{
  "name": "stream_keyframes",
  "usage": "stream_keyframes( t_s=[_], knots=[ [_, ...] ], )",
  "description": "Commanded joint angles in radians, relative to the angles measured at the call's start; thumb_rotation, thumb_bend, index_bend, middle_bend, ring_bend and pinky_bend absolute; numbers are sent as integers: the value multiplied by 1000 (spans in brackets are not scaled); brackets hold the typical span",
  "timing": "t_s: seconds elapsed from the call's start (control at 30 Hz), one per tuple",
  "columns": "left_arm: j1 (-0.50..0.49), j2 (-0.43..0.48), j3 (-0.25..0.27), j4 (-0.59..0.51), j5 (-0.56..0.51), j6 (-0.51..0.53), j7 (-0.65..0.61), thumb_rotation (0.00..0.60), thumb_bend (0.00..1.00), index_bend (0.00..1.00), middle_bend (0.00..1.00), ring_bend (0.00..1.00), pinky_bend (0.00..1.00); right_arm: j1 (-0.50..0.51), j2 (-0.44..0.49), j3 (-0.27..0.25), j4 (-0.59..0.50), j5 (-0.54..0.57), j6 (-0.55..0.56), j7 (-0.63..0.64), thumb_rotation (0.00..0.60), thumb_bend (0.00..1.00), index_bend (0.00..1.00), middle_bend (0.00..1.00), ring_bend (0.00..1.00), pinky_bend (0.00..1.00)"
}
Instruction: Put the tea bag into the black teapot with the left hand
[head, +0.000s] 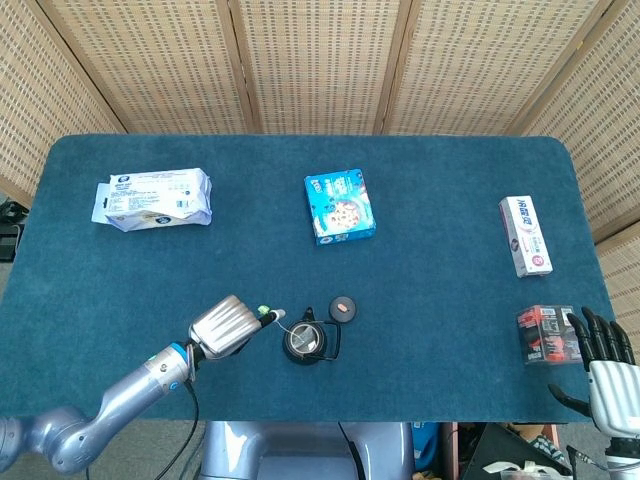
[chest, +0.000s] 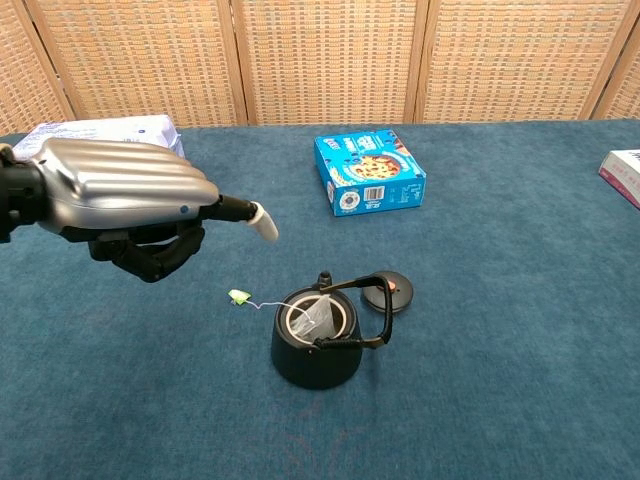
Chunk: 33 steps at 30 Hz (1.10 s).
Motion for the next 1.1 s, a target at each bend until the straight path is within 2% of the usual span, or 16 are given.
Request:
stream_keyframes(
  t_s=[0.03, 0.3, 0.5, 0.73, 1.1],
  knots=[
    [-66, -14, 12, -23, -97, -13, 78, 600, 1000, 154, 884, 799, 684, -1, 0, -1, 1, 1, 1, 2, 600, 0, 0, 0, 0, 0],
    [-164, -65, 53, -39, -268, 27, 177, 600, 1000, 161, 890, 803, 684, -7, -1, -1, 9, 4, 5, 13, 600, 0, 0, 0, 0, 0],
    [-229, -110, 84, -30, -369, 54, 201, 600, 1000, 166, 890, 803, 684, -10, -2, -1, 15, 6, 7, 22, 600, 0, 0, 0, 0, 0],
    [-278, -170, 112, 5, -433, 86, 211, 600, 1000, 166, 890, 803, 684, -13, -4, -1, 22, 12, 6, 32, 600, 0, 0, 0, 0, 0],
    [-331, -222, 128, 46, -489, 105, 190, 600, 1000, 170, 890, 803, 684, -18, -4, 0, 28, 16, 9, 38, 600, 0, 0, 0, 0, 0]
  ],
)
